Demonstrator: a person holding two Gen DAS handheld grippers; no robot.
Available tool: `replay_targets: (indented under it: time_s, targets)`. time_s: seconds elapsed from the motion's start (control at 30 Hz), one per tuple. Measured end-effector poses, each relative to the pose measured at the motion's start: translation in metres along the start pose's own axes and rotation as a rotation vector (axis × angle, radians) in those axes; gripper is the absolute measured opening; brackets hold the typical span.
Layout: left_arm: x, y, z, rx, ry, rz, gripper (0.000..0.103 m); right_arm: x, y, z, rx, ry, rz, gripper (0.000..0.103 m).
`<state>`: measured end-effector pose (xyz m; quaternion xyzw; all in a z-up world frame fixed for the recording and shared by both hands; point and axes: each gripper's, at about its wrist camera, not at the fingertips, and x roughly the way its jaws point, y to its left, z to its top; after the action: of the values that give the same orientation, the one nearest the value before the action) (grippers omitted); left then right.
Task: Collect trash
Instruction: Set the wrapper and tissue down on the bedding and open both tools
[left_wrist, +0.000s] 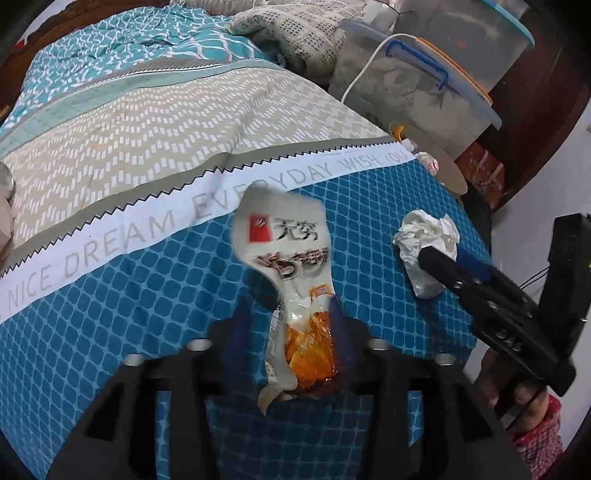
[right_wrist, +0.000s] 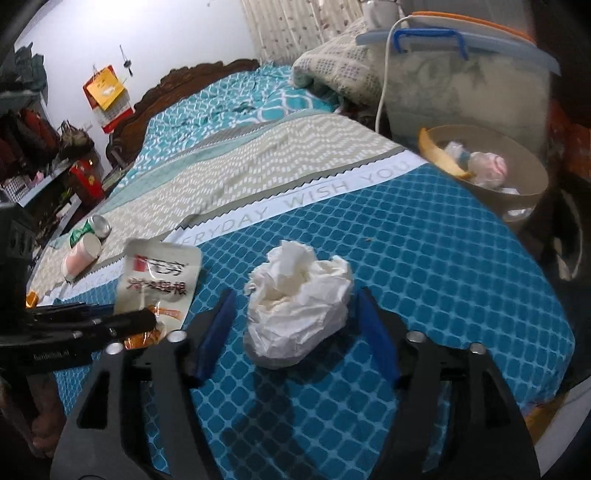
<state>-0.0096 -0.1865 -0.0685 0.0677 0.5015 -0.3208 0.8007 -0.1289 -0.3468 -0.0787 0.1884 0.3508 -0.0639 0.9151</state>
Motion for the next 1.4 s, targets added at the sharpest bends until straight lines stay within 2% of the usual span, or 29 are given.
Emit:
replay_targets:
  time_s: [0.03,0.2,0.37,0.7,0.83,1.1,1.17,1.23,1.4]
  targets:
    - [0.001,-0.002,0.001,0.007,-0.001,0.012,0.054,-0.002,-0.001,0.0,-0.001,-0.009,0.0,0.074]
    - [0.006,-0.014,-0.002,0.056,-0.005,0.103,0.056,-0.004,0.002,-0.004,-0.039,-0.021,-0.012,0.076]
    - [0.009,-0.018,-0.004,0.085,-0.015,0.14,0.057,0.004,0.004,-0.011,-0.047,0.001,-0.026,0.077]
    - [0.006,-0.016,-0.009,0.105,-0.03,0.137,0.059,0.007,0.014,-0.019,-0.122,-0.029,-0.075,0.081]
    - [0.005,-0.014,-0.012,0.103,-0.034,0.112,0.064,0.008,0.019,-0.021,-0.148,-0.038,-0.087,0.084]
    - [0.005,-0.015,-0.014,0.119,-0.033,0.093,0.073,0.011,0.026,-0.023,-0.184,-0.021,-0.13,0.085]
    - [0.005,-0.014,-0.014,0.113,-0.032,0.083,0.073,0.013,0.029,-0.023,-0.193,-0.008,-0.152,0.086]
    - [0.005,-0.014,-0.014,0.114,-0.029,0.077,0.077,0.014,0.03,-0.022,-0.193,0.007,-0.156,0.092]
    - [0.006,-0.015,-0.016,0.124,-0.026,0.065,0.085,0.016,0.033,-0.022,-0.19,0.018,-0.173,0.094]
